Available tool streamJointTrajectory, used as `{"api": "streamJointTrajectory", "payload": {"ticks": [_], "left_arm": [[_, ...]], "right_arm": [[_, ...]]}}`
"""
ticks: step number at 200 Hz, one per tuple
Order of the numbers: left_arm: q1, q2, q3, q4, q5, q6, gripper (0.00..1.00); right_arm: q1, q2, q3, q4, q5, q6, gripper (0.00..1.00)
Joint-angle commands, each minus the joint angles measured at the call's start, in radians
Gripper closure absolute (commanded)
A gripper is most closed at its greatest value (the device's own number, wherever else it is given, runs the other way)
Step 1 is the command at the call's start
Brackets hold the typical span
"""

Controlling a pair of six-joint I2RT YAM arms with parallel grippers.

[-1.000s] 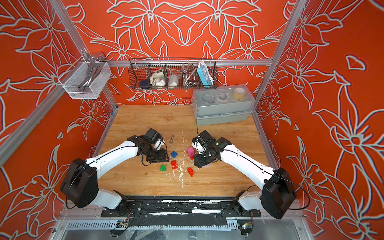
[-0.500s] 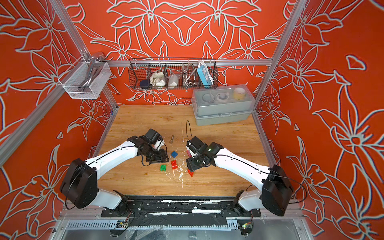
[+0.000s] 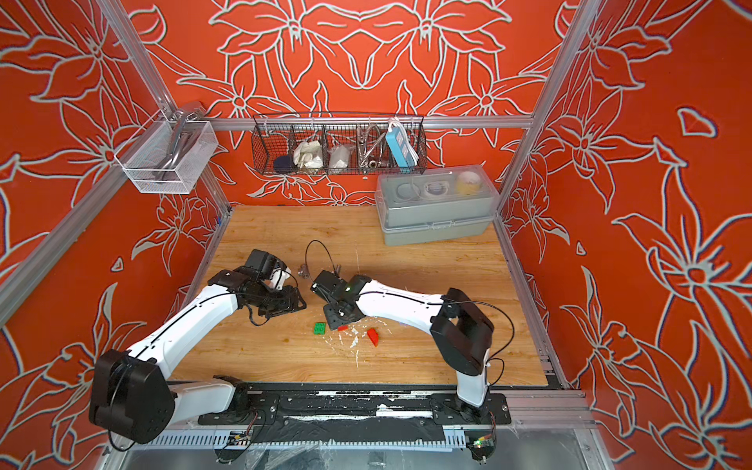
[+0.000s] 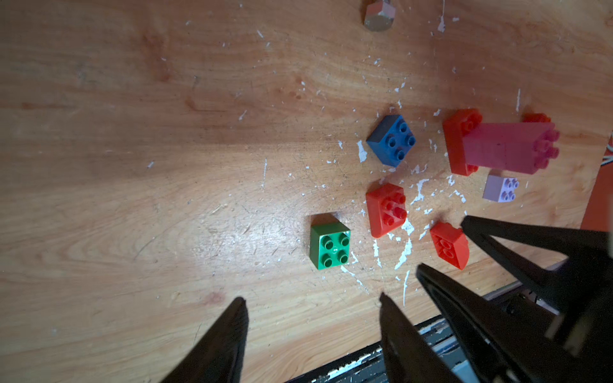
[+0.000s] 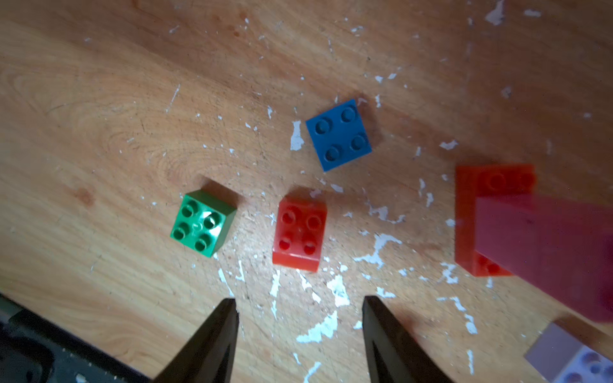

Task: Assemble the number 1 with lego
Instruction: Pick up the lego brick from the center of the board.

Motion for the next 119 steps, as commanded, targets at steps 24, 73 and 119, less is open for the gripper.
{"api": "streamJointTrajectory", "payload": {"ticks": [24,73,119], "left_arm": [[0.018,-0.015,-0.019,0.013,0.046,-0.017,0.38],[0.022,-0.007,-0.018,0.023,0.067,-0.018,0.38],[0.025,-0.007,-0.020,0.025,0.073,-0.019,0.38]], "right_arm": [[0.013,0.092,0.060,-0.019,0.054,0.094,0.37],[0.012,0.147,0.077,-0.010,0.053,0.111,0.40],[0.007,0.189,0.091,-0.006,0.041,0.112,0.48]]}}
